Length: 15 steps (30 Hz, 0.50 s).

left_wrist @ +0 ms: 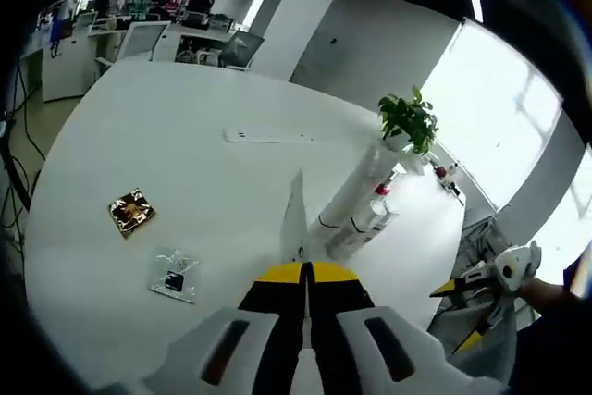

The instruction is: Arrange the skincare products in the storage area until every visible bottle or jar stands upright without overlapping.

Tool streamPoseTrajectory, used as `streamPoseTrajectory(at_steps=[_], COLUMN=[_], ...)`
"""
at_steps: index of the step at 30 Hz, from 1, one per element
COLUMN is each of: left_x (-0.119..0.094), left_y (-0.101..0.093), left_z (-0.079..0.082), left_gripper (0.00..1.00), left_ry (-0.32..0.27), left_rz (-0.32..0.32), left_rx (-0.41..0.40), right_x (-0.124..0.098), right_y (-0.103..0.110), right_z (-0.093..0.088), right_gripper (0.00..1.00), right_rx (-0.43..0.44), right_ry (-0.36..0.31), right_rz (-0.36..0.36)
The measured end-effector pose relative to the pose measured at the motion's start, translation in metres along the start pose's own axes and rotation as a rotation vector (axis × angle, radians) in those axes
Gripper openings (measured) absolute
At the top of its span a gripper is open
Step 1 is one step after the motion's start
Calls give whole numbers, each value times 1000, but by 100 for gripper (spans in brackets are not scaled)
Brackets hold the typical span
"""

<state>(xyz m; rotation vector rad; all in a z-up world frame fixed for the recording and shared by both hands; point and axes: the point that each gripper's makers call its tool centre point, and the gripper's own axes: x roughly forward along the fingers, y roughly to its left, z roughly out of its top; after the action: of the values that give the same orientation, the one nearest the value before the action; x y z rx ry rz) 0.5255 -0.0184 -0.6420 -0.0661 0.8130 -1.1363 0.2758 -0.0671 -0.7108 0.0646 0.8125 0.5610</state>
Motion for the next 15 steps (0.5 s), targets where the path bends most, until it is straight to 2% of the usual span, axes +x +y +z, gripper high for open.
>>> streamPoseTrajectory(at_steps=[2, 6, 11, 15], left_x=[-7, -20, -35, -47], left_y=[-8, -21, -36, -47], left_z=[1, 2, 4, 6], left_gripper=[0, 0, 0, 0], left_ry=[-9, -29, -51, -72], left_rz=[-13, -32, -55, -71], left_rx=[1, 4, 10, 22], right_x=[7, 20, 30, 35], right_y=[9, 24, 38, 50], right_z=[17, 46, 70, 76], right_gripper=[79, 80, 80, 79], right_rx=[17, 136, 238, 243], right_ry=[-64, -194, -291, -310], right_rz=[38, 142, 233, 283])
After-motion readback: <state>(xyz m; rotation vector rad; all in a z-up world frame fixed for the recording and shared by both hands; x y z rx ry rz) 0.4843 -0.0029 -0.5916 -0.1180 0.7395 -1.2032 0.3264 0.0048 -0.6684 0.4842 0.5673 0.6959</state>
